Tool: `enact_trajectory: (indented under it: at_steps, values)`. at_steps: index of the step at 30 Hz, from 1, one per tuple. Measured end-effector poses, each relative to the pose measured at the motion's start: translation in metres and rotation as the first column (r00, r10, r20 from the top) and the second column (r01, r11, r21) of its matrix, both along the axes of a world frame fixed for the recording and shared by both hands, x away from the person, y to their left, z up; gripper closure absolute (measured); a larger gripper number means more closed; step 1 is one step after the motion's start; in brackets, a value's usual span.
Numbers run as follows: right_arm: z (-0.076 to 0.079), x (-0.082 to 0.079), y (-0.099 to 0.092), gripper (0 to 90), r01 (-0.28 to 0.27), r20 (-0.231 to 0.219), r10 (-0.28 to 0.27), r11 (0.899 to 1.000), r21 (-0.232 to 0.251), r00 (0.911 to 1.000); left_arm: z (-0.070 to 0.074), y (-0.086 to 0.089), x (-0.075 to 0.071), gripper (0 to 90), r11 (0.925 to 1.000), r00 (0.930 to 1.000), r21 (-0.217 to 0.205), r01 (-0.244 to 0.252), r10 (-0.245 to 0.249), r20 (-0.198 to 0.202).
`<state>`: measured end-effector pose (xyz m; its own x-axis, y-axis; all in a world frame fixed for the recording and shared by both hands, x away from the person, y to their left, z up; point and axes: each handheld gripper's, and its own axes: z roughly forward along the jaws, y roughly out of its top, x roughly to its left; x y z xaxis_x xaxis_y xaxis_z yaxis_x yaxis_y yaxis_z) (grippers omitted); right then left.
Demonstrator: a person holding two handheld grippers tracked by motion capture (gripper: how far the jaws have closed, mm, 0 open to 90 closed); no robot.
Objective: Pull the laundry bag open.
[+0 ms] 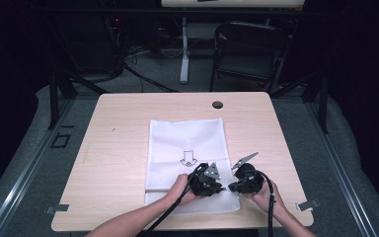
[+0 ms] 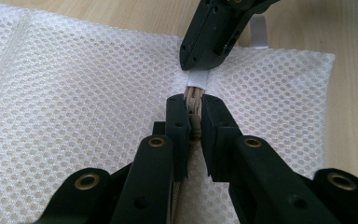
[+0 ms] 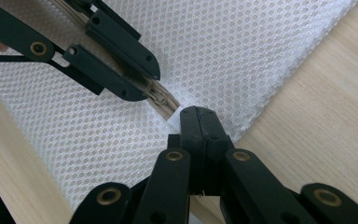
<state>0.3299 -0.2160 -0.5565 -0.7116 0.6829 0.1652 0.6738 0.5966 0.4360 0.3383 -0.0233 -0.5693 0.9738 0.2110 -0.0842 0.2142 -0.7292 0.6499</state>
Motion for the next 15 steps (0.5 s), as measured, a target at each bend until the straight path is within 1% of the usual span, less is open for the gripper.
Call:
enact_trajectory:
  at_steps: [1,4,5,6,7,8,9,10,12,13,14,15]
  values:
    - [0.0001,0.0003,-0.0005,90.0,-0.004,0.003,0.004,1.0,-0.006,1.0,0.001,0.0009,-0.0002,82.4,0.9999,1.0,0.011,-0.004,0.004,0.006]
    - [-0.0003,0.0003,-0.0006,90.0,-0.001,0.002,0.001,1.0,0.001,1.0,0.001,0.0033,0.0004,82.3,1.0,1.0,-0.001,-0.004,0.004,-0.001]
    - [0.0001,0.0002,-0.0001,90.0,0.003,-0.009,-0.003,1.0,0.009,1.0,0.0013,0.004,-0.0001,82.4,1.0,1.0,0.001,-0.005,0.005,0.001]
    - [0.0,0.0001,0.0,90.0,0.003,-0.008,-0.003,1.0,0.012,1.0,0.0016,0.0049,-0.0008,82.3,1.0,1.0,-0.003,-0.007,0.007,-0.001]
    - [0.0001,0.0008,-0.0011,90.0,-0.01,0.001,0.01,1.0,-0.007,0.9999,0.0021,0.0058,-0.0006,82.3,1.0,0.9999,0.0,-0.008,0.008,0.006]
    - [-0.0001,0.0005,-0.0008,90.0,-0.006,0.002,0.006,1.0,-0.004,1.0,0.0028,0.0072,-0.0007,82.3,0.9999,0.9999,0.005,-0.015,0.015,0.006]
    - [-0.0006,0.0,-0.0004,90.0,0.002,0.001,-0.002,1.0,0.01,1.0,0.0038,0.0084,-0.0012,82.3,0.9997,0.9998,0.008,-0.022,0.022,0.005]
    - [-0.0002,-0.0003,0.0001,90.0,0.007,-0.004,-0.007,1.0,0.012,1.0,0.0031,0.0087,-0.0013,82.3,0.9998,0.9998,-0.004,-0.018,0.018,0.002]
    - [-0.0004,0.0,-0.0004,90.0,-0.003,0.005,0.003,1.0,0.003,1.0,0.0033,0.0091,-0.0024,82.3,0.9997,0.9996,0.007,-0.025,0.025,0.01]
    - [-0.0004,0.0002,-0.0005,90.0,-0.003,0.004,0.003,1.0,0.004,1.0,0.0032,0.0098,-0.0022,82.3,0.9997,0.9997,0.006,-0.024,0.024,0.004]
    - [-0.0006,-0.0004,0.0,90.0,0.008,-0.003,-0.008,1.0,0.018,1.0,0.0027,0.0103,-0.0017,82.3,0.9995,0.9996,-0.01,-0.029,0.029,-0.004]
    - [-0.0007,-0.0002,-0.0005,90.0,0.006,-0.004,-0.006,1.0,0.018,1.0,0.0026,0.0099,-0.0019,82.3,0.9995,0.9996,-0.013,-0.027,0.027,-0.003]
